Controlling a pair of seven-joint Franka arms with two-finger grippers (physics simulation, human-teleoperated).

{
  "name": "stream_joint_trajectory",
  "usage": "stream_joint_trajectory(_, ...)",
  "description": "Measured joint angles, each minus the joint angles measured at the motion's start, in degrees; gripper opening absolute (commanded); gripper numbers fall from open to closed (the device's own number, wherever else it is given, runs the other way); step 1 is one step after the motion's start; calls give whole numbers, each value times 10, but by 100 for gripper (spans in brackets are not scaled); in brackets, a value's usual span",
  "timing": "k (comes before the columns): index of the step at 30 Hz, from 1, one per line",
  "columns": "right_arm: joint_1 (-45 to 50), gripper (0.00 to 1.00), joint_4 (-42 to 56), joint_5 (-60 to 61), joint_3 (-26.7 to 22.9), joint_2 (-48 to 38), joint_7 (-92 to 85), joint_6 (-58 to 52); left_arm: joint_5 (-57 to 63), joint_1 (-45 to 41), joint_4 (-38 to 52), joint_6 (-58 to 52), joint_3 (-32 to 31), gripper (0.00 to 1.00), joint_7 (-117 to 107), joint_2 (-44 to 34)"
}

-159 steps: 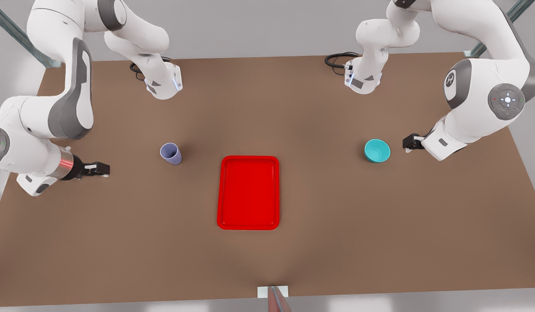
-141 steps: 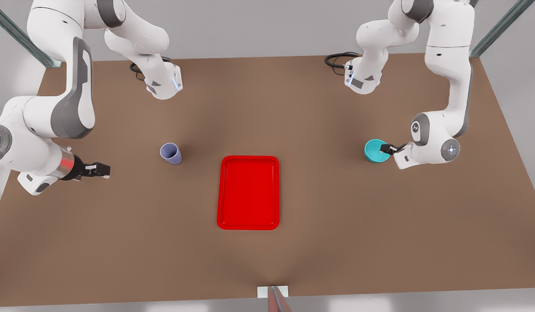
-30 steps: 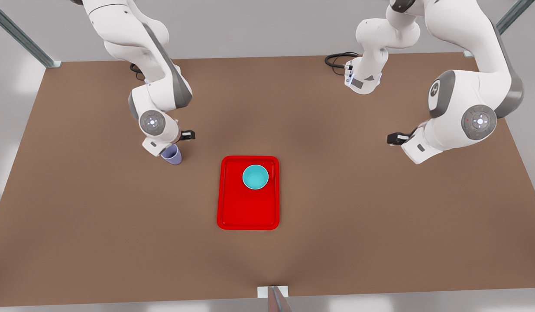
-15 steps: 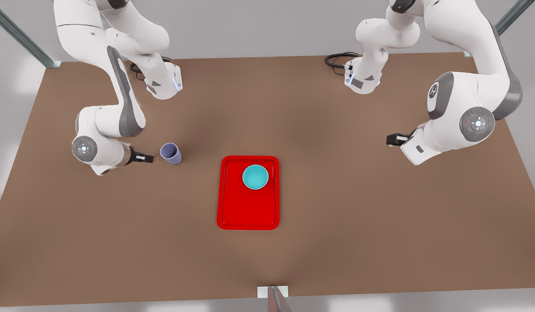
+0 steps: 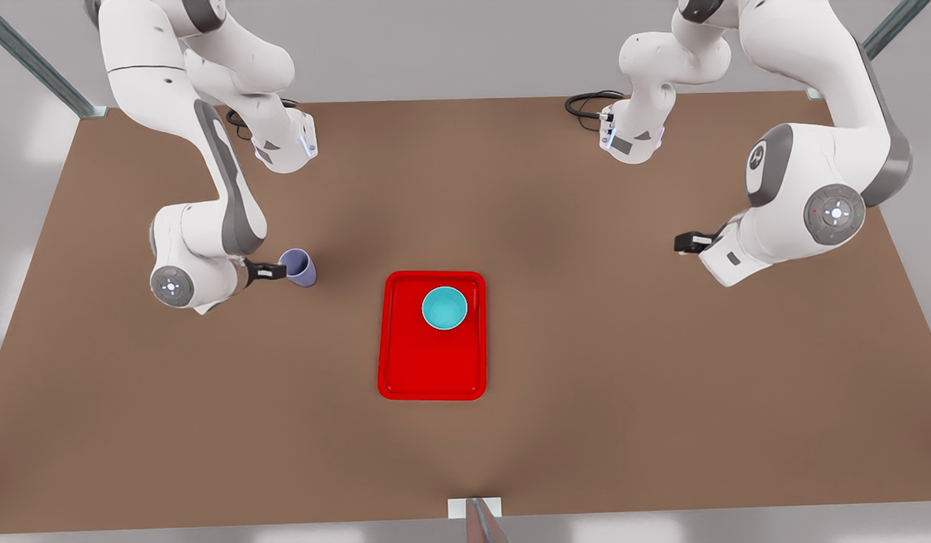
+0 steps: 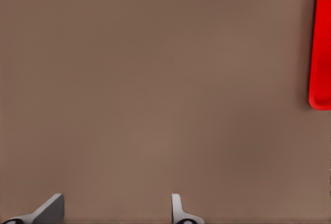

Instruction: Place the bowl on the tray with the left arm and the cup on the tray with the right arm

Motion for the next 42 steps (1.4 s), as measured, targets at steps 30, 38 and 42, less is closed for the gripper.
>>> stream_joint_trajectory(30, -28, 100, -204, 6, 28, -37, -16, 221, -3, 0, 1, -2, 0, 100, -1, 2)
stream_joint_trajectory(38, -28, 49, -220, 6, 28, -39, -26, 233, -2, 0, 1, -1, 1, 100, -1, 4)
stream_joint_trajectory(42, -28, 21, -227, 6, 28, -37, -27, 235, -2, 0, 1, 1, 1, 100, -1, 4)
